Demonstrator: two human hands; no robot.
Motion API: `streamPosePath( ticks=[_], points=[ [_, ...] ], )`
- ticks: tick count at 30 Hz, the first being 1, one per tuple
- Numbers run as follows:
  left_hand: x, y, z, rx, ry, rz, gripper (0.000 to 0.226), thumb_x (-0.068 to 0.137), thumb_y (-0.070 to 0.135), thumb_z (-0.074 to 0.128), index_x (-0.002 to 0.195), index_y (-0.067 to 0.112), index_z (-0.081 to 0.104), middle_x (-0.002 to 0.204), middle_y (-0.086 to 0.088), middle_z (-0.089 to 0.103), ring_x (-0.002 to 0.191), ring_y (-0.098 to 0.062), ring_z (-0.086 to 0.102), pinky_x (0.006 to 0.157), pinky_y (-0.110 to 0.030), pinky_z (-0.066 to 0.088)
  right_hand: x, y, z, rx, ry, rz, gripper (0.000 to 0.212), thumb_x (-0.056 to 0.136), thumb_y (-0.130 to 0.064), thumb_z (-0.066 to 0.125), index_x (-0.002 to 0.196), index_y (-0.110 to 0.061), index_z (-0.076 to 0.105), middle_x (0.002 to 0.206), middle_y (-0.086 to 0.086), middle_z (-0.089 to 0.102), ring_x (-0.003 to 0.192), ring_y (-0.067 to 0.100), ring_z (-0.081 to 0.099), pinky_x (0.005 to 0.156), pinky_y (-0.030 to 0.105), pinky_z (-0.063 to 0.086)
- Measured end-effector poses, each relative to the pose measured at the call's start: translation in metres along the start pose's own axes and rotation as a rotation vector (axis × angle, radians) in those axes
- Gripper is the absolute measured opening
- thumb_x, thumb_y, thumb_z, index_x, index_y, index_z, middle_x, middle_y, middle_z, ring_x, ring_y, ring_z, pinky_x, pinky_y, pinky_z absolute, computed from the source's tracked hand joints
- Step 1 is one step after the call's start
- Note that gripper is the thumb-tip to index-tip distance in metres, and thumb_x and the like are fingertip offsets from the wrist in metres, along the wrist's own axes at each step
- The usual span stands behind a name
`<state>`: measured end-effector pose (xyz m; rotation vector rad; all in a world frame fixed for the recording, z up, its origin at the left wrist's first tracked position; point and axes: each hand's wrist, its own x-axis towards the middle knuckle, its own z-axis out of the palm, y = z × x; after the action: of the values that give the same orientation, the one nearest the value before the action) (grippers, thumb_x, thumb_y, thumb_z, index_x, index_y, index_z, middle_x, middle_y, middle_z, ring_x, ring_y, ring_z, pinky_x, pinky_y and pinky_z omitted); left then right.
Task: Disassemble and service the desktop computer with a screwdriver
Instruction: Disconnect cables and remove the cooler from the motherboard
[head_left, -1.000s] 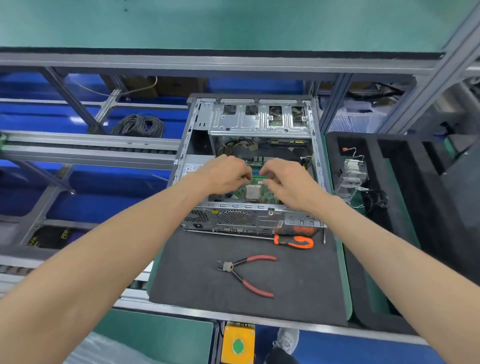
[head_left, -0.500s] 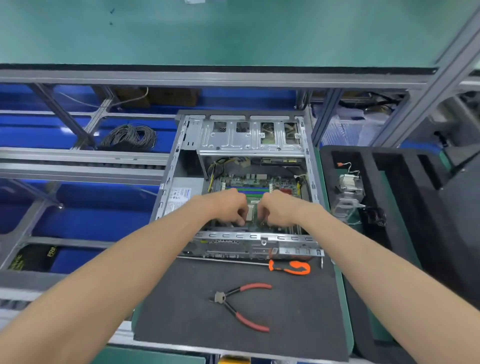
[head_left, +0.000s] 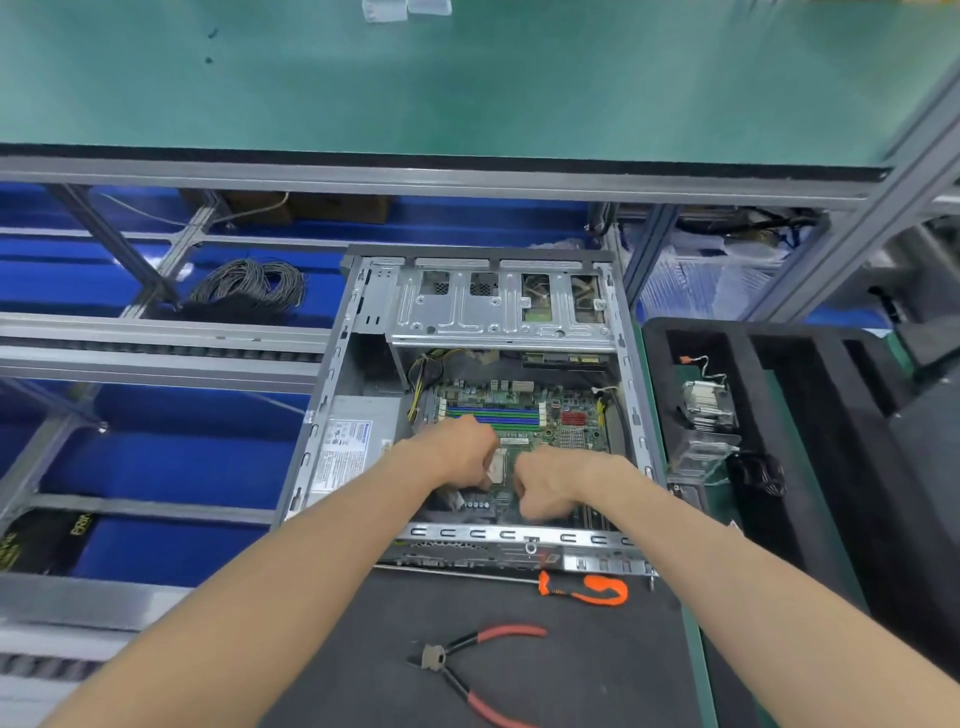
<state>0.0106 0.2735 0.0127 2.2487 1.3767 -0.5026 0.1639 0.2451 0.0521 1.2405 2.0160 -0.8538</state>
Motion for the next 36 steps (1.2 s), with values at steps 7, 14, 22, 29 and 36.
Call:
streamPosePath(
  ticks=[7, 14, 22, 29, 36],
  points=[
    [0.003, 0.001, 0.002, 0.016, -0.031, 0.022, 0.025, 0.087, 0.032, 0.075, 0.091, 0.02, 0.053, 0.09, 0.0, 0.057, 0.087, -0.024, 0.056, 0.065, -0.032, 0.039, -0.002, 0.001, 0.006, -0.076, 0.01, -0.056, 0.023, 0.085, -0.012, 0.062, 0.103, -0.003, 0.071, 0.096, 0.017, 0.069, 0.069, 0.026, 0.059, 0.056, 0.031, 0.049],
    [0.004, 0.001, 0.003, 0.01, -0.024, 0.025, 0.026, 0.086, 0.031, 0.075, 0.088, 0.02, 0.052, 0.079, 0.004, 0.049, 0.082, -0.024, 0.052, 0.065, -0.033, 0.041, -0.005, -0.003, 0.007, -0.349, 0.13, -0.158, 0.011, 0.092, 0.003, 0.052, 0.093, -0.007, 0.056, 0.076, 0.005, 0.041, 0.067, 0.024, 0.047, 0.061, 0.035, 0.041],
    [0.005, -0.002, 0.006, -0.025, -0.044, 0.009, 0.028, 0.085, 0.028, 0.077, 0.087, 0.018, 0.05, 0.083, 0.0, 0.054, 0.084, -0.027, 0.057, 0.066, -0.035, 0.045, 0.004, -0.004, 0.007, -0.397, 0.1, -0.196, 0.023, 0.096, 0.0, 0.05, 0.117, 0.0, 0.06, 0.093, 0.013, 0.048, 0.077, 0.029, 0.054, 0.065, 0.034, 0.039],
    [0.008, 0.002, 0.006, -0.004, -0.078, 0.012, 0.027, 0.087, 0.018, 0.075, 0.093, 0.014, 0.048, 0.103, -0.013, 0.065, 0.097, -0.033, 0.062, 0.077, -0.041, 0.05, 0.004, -0.011, 0.006, -0.461, 0.107, -0.267, 0.017, 0.098, -0.003, 0.052, 0.108, 0.0, 0.065, 0.08, 0.003, 0.039, 0.071, 0.023, 0.047, 0.068, 0.035, 0.04],
    [0.007, 0.003, 0.006, 0.012, -0.072, 0.014, 0.027, 0.088, 0.015, 0.073, 0.094, 0.014, 0.046, 0.106, -0.014, 0.064, 0.098, -0.032, 0.061, 0.079, -0.042, 0.051, 0.002, -0.013, 0.005, -0.394, 0.106, -0.241, 0.017, 0.096, -0.006, 0.055, 0.105, 0.001, 0.067, 0.077, 0.005, 0.041, 0.073, 0.028, 0.05, 0.067, 0.035, 0.045]
  ],
)
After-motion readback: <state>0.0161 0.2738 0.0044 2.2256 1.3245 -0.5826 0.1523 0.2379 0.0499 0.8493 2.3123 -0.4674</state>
